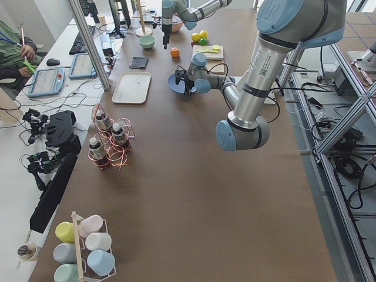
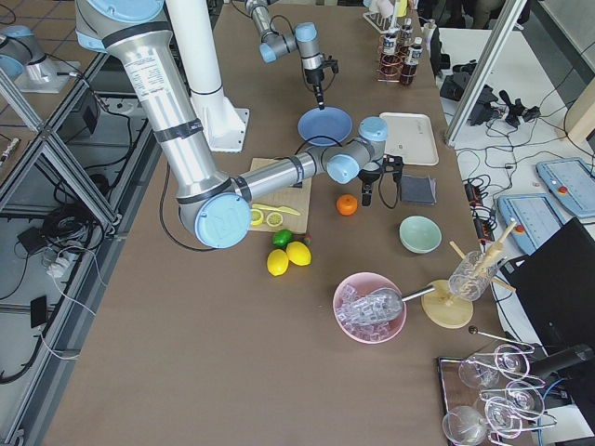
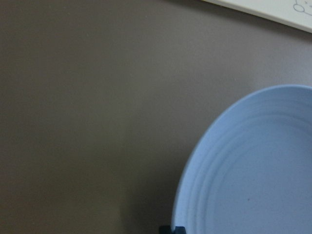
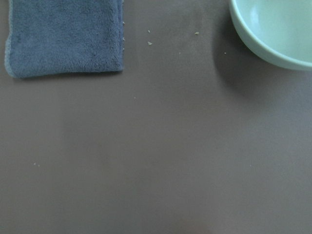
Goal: Pick orange to plate
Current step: 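Carry the blue plate to center with left gripper while right reaches toward orange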
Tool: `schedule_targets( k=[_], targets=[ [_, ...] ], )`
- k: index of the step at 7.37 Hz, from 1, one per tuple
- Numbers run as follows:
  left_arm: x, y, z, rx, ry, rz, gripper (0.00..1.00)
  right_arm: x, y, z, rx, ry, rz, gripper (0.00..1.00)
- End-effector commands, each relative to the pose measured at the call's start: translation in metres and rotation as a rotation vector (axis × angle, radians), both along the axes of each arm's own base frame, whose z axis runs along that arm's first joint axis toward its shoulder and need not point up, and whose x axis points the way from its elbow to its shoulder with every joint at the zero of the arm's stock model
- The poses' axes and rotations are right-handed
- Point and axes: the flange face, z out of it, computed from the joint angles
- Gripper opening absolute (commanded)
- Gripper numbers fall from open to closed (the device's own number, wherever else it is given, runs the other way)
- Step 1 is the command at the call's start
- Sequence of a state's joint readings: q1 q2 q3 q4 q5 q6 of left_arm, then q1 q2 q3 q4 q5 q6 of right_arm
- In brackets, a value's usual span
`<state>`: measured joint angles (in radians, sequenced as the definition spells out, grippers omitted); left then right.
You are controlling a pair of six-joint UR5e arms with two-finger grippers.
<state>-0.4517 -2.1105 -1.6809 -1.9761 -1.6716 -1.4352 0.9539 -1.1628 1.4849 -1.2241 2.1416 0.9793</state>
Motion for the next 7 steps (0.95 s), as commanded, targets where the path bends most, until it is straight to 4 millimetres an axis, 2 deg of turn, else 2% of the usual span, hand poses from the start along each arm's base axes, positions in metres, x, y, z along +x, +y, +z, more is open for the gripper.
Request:
schedule_targets(
  k=[1,3,4,5,6,7],
  targets=[
    [0.015,0.000,-0.003,-0.004,-0.008,-0.013,0.00,0.000,0.003,0.004,-0.007,0.003,-0.001,1.00],
    [0.003,-0.023,0.005,-0.011,-0.023,-0.047,0.00,0.001,0.005,0.007,-0.010,0.004,-0.002,1.00],
    [0.003,-0.025,0.005,-0.015,-0.023,-0.049,0.00,0.002,0.006,0.010,-0.011,0.006,-0.003,1.00],
    [0.005,-0.023,0.009,-0.014,-0.027,-0.052,0.95,0.003,0.008,0.013,-0.015,0.008,-0.002,1.00],
    [0.004,-0.023,0.005,-0.006,-0.019,-0.052,0.98,0.003,0.011,0.013,-0.019,0.007,-0.001,1.00],
    [0.002,-0.025,0.004,-0.004,-0.016,-0.056,0.98,-0.009,0.018,0.016,-0.028,0.010,-0.013,1.00]
  ],
)
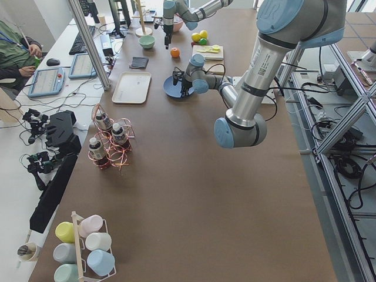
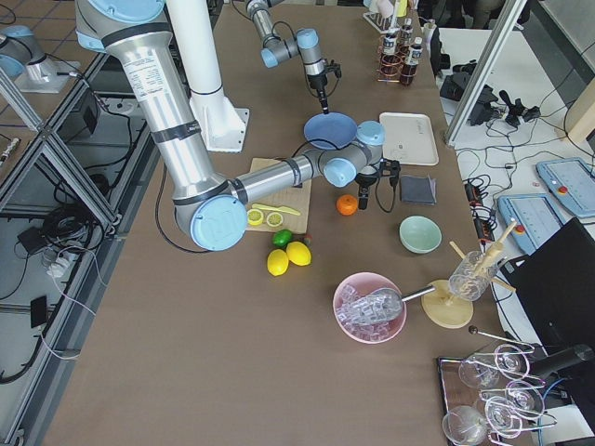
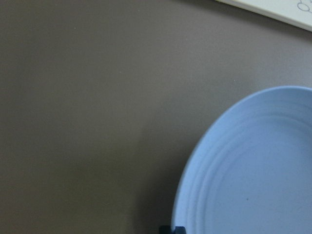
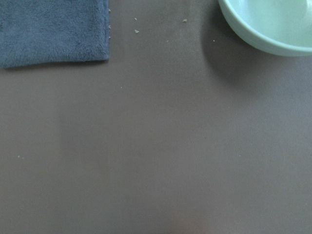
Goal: Pick orange to plate
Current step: 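Carry the blue plate to center with left gripper while right reaches toward orange, then grasp the orange with the right gripper while the left releases the plate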
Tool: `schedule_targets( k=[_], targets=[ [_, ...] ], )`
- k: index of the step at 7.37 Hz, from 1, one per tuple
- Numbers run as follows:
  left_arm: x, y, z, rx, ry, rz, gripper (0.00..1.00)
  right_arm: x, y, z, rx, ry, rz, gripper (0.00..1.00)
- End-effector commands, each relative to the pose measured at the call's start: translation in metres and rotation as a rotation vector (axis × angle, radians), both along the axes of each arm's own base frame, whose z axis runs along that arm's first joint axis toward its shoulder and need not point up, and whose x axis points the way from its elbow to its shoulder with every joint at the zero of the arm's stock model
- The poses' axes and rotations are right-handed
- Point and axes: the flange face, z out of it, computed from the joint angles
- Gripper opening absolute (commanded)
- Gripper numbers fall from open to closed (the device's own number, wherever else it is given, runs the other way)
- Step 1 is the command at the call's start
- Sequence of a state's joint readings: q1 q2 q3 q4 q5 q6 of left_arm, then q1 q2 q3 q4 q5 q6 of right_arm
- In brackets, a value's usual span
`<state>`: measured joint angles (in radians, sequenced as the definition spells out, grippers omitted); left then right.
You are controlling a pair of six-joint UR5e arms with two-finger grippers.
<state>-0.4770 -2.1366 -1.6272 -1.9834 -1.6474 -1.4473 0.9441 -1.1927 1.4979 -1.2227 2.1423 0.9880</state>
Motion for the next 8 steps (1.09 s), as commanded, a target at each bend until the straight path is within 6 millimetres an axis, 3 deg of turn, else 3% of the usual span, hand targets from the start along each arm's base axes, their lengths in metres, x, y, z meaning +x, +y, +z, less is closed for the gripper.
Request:
schedule_targets(
  k=[1,4,6,7,8],
  targets=[
    [-0.004,-0.003,-0.002,0.005,0.007,-0.007,0.98,-0.016,0.012,0.003,-0.005,0.007,-0.018,1.00],
    [-0.009,-0.007,-0.003,0.009,0.010,-0.015,0.98,-0.042,0.034,0.023,0.004,0.061,-0.049,1.00],
    [-0.011,-0.008,-0.003,0.013,0.010,-0.016,0.98,-0.042,0.040,0.029,0.004,0.067,-0.056,0.97],
    [-0.012,-0.008,-0.003,0.013,0.010,-0.016,0.98,-0.038,0.041,0.022,0.021,0.057,-0.057,0.10],
    [-0.012,-0.008,-0.003,0.012,0.009,-0.016,0.98,-0.036,0.045,0.008,0.044,0.042,-0.055,0.00]
  ],
)
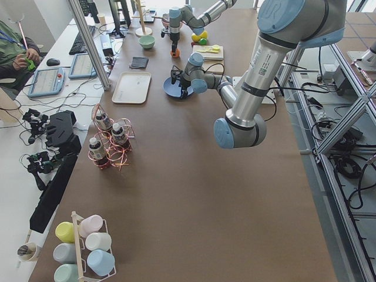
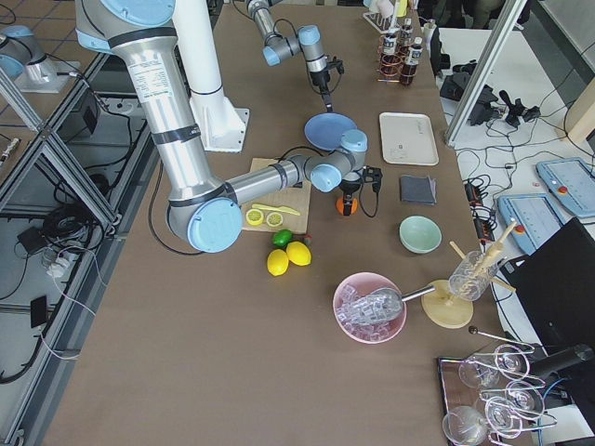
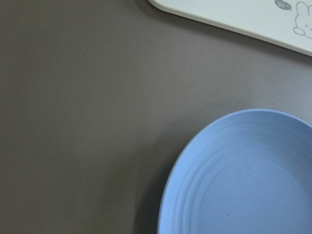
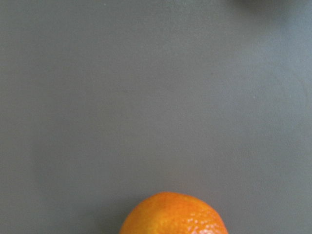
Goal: Pick orange to plate
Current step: 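Grasp the orange with the right gripper while the left releases the plate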
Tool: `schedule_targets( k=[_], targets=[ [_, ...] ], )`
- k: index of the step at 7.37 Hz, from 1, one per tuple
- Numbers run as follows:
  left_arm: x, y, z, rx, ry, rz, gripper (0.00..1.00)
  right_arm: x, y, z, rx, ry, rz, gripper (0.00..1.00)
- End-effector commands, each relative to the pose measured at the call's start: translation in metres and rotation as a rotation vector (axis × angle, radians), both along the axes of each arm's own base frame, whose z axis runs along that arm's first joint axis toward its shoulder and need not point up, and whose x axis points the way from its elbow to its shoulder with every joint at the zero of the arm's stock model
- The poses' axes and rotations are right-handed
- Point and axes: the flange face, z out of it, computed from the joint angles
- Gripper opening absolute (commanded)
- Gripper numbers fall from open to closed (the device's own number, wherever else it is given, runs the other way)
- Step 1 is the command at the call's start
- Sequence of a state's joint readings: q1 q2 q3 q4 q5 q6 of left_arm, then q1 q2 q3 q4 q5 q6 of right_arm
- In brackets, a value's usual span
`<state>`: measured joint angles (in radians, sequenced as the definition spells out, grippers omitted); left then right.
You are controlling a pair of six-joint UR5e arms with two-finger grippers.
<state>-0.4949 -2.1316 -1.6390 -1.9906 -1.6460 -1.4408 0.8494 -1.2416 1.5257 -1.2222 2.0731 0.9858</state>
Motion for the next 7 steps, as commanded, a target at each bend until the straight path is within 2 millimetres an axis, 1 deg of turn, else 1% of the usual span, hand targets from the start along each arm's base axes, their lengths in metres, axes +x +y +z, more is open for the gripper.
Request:
schedule_targets(
  k=[1,2,3,4,5,6,7],
  targets=[
    [-0.007,-0.007,0.001,0.006,-0.005,-0.003,0.98,0.005,0.006,-0.027,0.040,-0.037,-0.005,0.00],
    [-0.021,-0.012,-0.007,0.055,-0.012,0.009,0.98,0.010,0.008,-0.052,0.060,-0.067,0.000,0.00],
    [-0.050,-0.029,0.010,0.117,-0.087,0.022,0.98,0.008,0.009,-0.077,0.086,-0.098,0.002,0.00],
    [-0.071,-0.049,0.020,0.221,-0.182,0.070,0.98,-0.010,0.005,-0.117,0.087,-0.111,-0.001,0.00],
    [-0.109,-0.079,0.030,0.257,-0.233,0.074,0.98,-0.036,0.007,-0.171,0.073,-0.097,0.005,0.00],
    [-0.139,-0.086,0.047,0.309,-0.260,0.144,0.98,-0.067,0.023,-0.206,0.087,-0.090,0.015,0.00],
    [-0.175,-0.063,0.058,0.383,-0.288,0.180,0.98,-0.097,0.044,-0.232,0.066,-0.114,0.037,0.00]
  ],
)
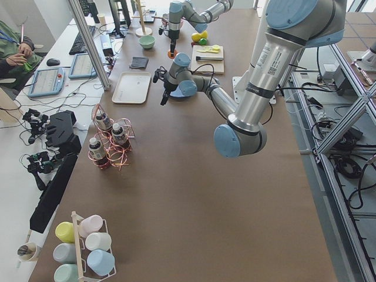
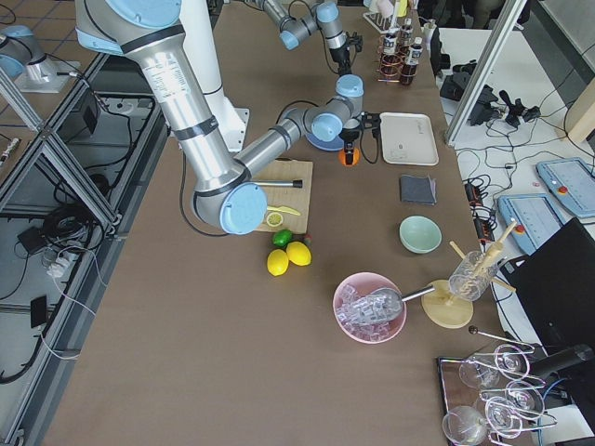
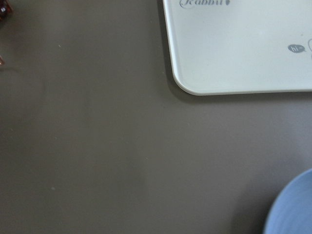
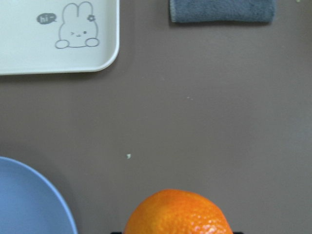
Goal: Pick orange to plate
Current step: 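Carry the orange over the blue plate with the right gripper and lower it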
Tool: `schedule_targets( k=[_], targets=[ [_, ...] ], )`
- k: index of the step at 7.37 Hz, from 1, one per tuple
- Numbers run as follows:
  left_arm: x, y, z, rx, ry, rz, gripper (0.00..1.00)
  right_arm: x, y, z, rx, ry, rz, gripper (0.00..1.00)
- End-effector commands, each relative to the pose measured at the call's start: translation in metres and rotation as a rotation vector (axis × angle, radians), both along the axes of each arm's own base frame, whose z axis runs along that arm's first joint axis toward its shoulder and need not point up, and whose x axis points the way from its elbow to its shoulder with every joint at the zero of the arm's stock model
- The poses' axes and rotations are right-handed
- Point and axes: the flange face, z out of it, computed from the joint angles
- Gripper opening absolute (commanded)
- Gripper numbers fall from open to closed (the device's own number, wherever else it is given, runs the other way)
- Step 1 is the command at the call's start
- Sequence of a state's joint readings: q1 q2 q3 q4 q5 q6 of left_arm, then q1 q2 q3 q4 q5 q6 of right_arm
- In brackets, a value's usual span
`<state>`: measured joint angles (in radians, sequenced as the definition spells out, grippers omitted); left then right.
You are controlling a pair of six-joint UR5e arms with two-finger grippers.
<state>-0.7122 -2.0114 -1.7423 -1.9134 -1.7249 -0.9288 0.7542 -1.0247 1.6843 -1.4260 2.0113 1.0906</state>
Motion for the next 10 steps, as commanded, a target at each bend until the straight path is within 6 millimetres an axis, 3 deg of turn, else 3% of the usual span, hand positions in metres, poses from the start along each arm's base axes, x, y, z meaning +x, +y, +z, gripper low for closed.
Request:
schedule_targets(
  k=[1,2,3,5,7,10],
  targets=[
    [-0.085,0.007,0.030,0.104,-0.076,0.044,0.98,-0.067,0.044,-0.068,0.009,-0.032,0.021,0.00],
    [-0.089,0.004,0.044,0.090,-0.100,0.032,0.98,-0.098,0.066,-0.079,0.033,-0.022,0.021,0.00],
    [-0.097,0.000,0.057,0.070,-0.114,0.018,0.98,-0.118,0.079,-0.075,0.042,-0.008,0.013,0.00],
    [-0.113,0.000,0.097,0.006,-0.163,0.007,0.98,-0.171,0.083,-0.076,0.066,0.045,0.009,0.00],
    [-0.123,-0.010,0.108,-0.014,-0.177,-0.015,0.98,-0.196,0.085,-0.066,0.095,-0.011,0.003,0.00],
    [-0.125,-0.009,0.112,-0.036,-0.159,0.009,0.98,-0.195,0.079,-0.071,0.099,-0.004,0.017,0.00]
  ],
)
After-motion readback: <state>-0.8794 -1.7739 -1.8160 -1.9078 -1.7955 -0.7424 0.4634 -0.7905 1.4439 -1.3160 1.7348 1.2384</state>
